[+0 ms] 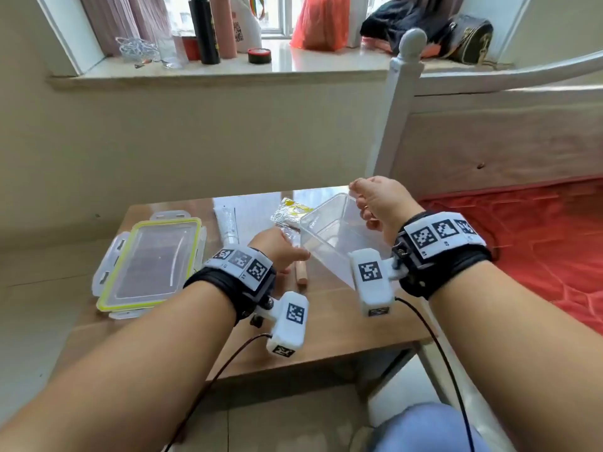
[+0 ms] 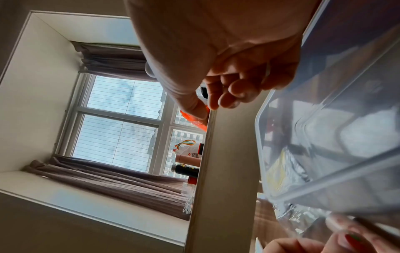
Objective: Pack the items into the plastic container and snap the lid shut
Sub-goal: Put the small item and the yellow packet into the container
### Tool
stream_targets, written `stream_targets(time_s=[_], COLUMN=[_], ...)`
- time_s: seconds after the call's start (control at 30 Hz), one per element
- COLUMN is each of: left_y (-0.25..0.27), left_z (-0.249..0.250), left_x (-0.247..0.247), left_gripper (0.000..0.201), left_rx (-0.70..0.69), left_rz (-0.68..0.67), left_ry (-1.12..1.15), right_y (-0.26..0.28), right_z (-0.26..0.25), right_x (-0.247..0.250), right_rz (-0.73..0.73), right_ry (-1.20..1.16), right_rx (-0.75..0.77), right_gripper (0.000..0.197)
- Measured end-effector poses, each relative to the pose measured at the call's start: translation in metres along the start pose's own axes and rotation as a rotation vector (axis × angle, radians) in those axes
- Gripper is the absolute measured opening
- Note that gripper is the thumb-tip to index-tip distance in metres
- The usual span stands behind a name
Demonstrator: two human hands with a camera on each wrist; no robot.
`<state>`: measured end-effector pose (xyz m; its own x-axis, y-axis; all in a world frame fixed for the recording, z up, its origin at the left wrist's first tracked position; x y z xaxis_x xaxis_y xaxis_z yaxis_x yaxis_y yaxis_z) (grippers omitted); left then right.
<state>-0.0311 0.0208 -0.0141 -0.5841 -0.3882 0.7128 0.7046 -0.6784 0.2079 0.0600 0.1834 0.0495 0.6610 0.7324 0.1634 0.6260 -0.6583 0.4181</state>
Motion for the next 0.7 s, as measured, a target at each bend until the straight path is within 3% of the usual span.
stream_targets(time_s=[0.13,0.5,0.7], left_y=[0.001,-0.006,-0.008], left_z=[0.004,-0.006,-0.003], left_x=[-0.009,-0.015,0.007], left_gripper=[0.040,0.023,0.032], left_rx=[0.005,0.094,0.057], left_rz=[-0.017,-0.019,0.096], left_ry=[-0.159,-0.061,0.013], right_y=[0.001,-0.005,-0.012], right_z=[0.006,0.016,0.019], right_x=[0.020,0.032,0.040], right_rz=[0.103,0.181,0.293], right_ry=[0.122,0.136,0.312], right_rx=[0.054,0.100,0.087], right_gripper=[0.010,0.007,0.024])
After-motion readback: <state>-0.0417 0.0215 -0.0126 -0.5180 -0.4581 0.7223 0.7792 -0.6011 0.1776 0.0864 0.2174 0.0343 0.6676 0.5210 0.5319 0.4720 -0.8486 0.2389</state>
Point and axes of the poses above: each hand's wrist, its own y-axis away from the middle knuckle, its own x-axis out of the back of the hand, z = x × y, the point moved 4 cm from there along -y, towards the middle knuckle, and after that the axes turned 13 degrees about -x, right-handed, at the moved point
